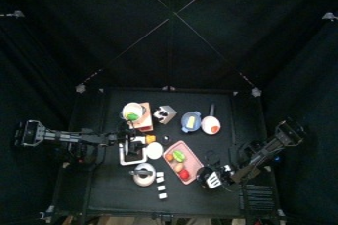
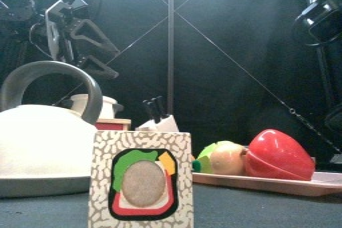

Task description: Put pot lid below plate

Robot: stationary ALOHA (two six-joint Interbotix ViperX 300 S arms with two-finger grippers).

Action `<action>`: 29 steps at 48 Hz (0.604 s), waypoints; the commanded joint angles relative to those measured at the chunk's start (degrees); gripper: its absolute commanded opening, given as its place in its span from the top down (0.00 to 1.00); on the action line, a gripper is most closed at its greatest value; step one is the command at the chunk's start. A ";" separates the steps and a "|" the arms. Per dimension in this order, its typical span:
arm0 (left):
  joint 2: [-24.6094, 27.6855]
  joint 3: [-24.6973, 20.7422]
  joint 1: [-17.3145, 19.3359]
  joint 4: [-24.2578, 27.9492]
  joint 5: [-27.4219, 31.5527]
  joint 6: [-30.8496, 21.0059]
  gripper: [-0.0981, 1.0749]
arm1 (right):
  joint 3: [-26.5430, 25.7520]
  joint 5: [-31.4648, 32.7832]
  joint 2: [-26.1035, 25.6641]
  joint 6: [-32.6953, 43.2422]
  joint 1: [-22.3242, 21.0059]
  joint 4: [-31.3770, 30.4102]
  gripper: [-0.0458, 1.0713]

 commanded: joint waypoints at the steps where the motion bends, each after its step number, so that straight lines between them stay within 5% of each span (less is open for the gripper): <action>1: -0.18 -0.62 -0.26 -0.53 -0.53 0.00 0.12 | -4.48 -0.09 4.13 -0.62 1.67 -0.09 0.42; 13: -0.18 -0.35 -0.62 -1.05 -0.53 0.00 0.12 | -8.53 -0.44 11.51 -2.37 1.76 0.00 0.41; 29: -0.18 -0.18 -0.79 -1.05 -0.53 0.00 0.12 | -9.14 -0.79 13.71 -2.46 1.23 -0.18 0.41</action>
